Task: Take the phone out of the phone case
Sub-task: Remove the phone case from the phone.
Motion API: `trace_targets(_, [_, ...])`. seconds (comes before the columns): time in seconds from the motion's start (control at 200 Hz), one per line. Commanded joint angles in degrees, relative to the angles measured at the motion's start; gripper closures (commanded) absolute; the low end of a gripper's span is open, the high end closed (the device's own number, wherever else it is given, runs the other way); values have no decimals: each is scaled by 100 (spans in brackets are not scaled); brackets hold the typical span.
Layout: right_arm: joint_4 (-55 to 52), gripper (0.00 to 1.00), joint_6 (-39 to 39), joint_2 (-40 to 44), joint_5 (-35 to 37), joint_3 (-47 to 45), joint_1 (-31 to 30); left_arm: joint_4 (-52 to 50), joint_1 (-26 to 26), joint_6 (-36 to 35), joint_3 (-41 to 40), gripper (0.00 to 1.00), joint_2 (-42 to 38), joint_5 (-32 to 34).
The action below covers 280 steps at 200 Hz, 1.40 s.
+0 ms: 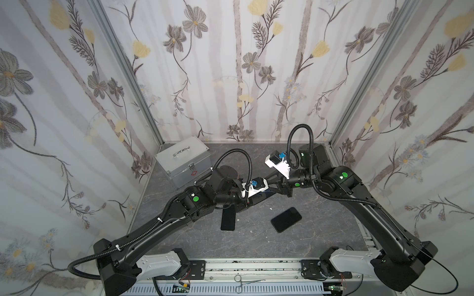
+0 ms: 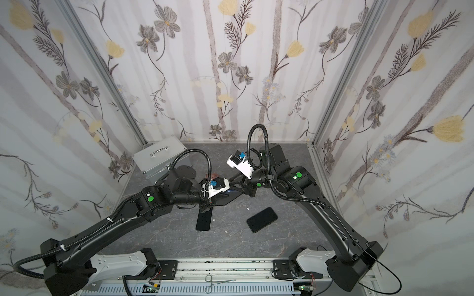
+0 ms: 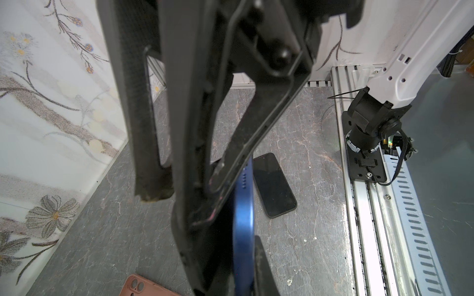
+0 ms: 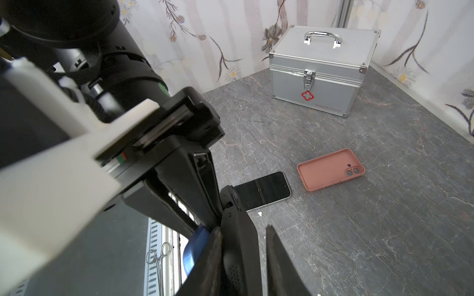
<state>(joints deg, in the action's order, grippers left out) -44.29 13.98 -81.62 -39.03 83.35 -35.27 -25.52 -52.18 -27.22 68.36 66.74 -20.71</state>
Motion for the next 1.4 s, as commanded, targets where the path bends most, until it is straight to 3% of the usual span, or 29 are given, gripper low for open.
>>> trace_targets(0.0, [-359,70,44,-114,109,-21,16,786,-3,-90,103,100,-82,-137])
trace_targets(0.1, [-362,73,44,-152,-24,-13,37,785,-2,-90,107,100,-100,-111])
trace_targets(0.43, [-58,100,-212,-93,-694,-17,244,785,-3,-73,37,100,-109,-105])
trace_targets(0.914, [1807,100,-2663,-464,-350,-977,1299,841,-143,188,-98,100,-207,-399])
trace_targets(1.019, [2535,100,-3344,-222,150,-1473,1468,1032,-85,543,-241,100,-279,-246])
trace_targets(1.124, [3166,100,-3779,279,1026,-2116,1585,1600,75,1428,-551,100,-386,-29])
trace_targets(1.274, [3714,100,-4162,1081,1906,-3015,1848,2172,349,2720,-1053,100,-275,-127])
trace_targets(1.394, [3959,100,-3987,1774,2482,-3697,1927,2427,508,3619,-1484,100,-65,-237])
